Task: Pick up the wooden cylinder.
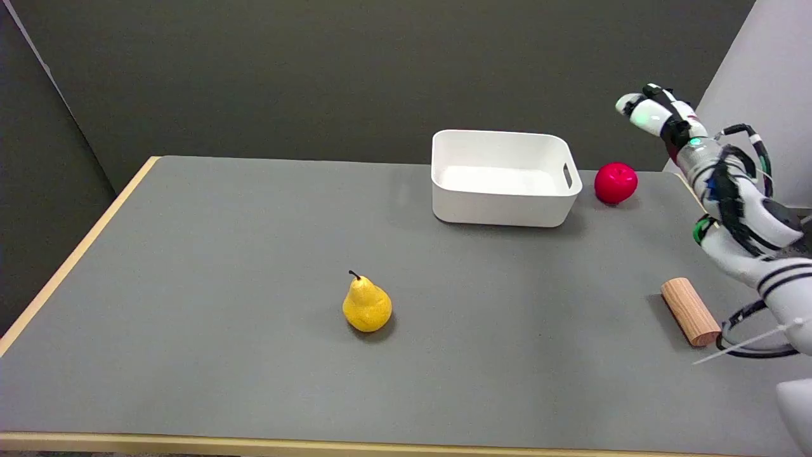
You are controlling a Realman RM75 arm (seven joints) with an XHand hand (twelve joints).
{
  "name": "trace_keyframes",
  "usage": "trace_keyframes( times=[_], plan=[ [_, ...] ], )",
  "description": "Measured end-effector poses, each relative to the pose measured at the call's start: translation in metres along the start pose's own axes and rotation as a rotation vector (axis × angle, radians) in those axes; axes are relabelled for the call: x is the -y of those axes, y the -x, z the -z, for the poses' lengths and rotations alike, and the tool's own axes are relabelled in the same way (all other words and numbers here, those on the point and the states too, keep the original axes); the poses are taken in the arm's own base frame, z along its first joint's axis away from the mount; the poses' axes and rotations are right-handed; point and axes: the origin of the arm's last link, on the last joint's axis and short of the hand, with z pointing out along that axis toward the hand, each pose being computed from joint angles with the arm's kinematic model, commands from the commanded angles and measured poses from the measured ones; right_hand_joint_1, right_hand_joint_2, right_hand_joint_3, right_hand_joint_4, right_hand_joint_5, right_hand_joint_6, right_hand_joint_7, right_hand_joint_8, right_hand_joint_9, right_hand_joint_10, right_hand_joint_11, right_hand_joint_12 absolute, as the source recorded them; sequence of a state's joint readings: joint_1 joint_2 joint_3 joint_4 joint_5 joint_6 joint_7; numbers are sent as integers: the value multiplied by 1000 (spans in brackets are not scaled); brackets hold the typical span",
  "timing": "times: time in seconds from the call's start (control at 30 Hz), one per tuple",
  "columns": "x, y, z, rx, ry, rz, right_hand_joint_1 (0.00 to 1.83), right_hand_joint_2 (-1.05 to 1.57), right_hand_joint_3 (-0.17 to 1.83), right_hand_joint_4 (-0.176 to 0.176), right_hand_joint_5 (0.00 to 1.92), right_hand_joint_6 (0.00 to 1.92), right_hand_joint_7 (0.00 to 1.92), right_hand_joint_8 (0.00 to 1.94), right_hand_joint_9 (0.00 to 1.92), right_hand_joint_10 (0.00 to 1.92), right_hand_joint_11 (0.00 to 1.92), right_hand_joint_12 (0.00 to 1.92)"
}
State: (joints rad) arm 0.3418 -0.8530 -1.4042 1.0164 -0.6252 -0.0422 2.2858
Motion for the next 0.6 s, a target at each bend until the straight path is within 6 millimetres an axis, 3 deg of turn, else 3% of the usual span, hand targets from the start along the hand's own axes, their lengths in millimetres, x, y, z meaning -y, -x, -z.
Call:
trace_keyframes(
  times=[0.23,0.33,0.4,0.47,0.53,0.6],
  plan=[
    [-19,-22,24,8,-62,-85,372,734,843,-21,24,272,-1,102,-1,275,-1,621],
    [-28,-35,40,-8,-83,-102,381,730,838,-24,27,274,-1,107,-1,274,-1,624],
    [-37,-45,52,-23,-91,-109,454,670,976,-28,30,274,-1,119,-1,292,-1,670],
    [-43,-53,63,-36,-100,-110,410,708,850,-41,52,290,-1,157,-1,297,-1,653],
    [-50,-62,75,-51,-106,-105,432,641,962,-51,47,358,14,145,-1,332,-1,736],
    [-56,-69,86,-65,-112,-93,435,622,946,-57,67,374,44,151,-1,381,-1,757]
  ],
)
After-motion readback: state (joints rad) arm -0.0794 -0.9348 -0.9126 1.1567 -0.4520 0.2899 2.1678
